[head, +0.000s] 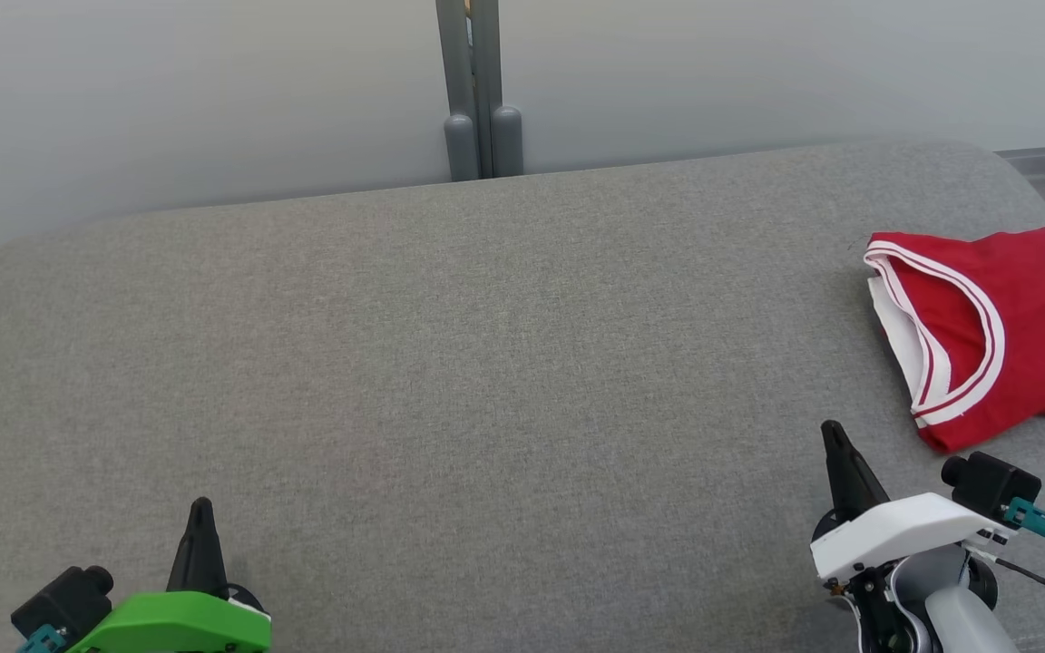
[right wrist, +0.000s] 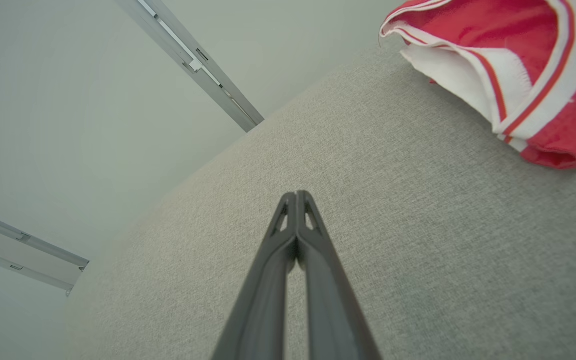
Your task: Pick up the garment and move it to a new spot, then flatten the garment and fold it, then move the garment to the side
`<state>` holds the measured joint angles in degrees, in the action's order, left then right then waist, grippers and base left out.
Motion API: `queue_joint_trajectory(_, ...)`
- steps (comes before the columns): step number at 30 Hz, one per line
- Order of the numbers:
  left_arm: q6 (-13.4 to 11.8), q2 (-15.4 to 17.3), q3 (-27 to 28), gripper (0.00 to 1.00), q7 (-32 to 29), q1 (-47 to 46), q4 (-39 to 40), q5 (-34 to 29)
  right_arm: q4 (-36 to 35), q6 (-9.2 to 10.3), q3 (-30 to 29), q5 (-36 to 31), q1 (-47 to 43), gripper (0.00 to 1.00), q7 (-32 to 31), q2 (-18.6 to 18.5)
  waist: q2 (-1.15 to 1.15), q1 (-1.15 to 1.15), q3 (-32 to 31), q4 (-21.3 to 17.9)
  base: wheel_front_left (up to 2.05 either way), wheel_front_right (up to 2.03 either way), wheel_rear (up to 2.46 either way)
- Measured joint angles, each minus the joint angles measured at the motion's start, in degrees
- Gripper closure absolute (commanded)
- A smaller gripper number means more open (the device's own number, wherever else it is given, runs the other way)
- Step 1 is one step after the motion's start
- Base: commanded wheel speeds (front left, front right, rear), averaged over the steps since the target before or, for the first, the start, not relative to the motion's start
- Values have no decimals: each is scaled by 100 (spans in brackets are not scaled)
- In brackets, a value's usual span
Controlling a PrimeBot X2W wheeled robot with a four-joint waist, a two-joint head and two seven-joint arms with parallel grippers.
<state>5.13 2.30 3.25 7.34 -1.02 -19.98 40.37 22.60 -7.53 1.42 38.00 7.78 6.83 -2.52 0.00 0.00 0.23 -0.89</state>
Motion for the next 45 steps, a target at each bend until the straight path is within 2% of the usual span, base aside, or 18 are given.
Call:
queue_joint_trajectory(23,87,9,74,100,-433,-164,193,1696,-275,1,-277,1759,-42,100,-452,-3,0,0,-1,22,0,0,0)
queue_joint_trajectory(45,135,15,143,100,-751,-281,330,2915,-477,4,-482,3051,-55,100,-784,-8,0,0,-2,41,0,0,0)
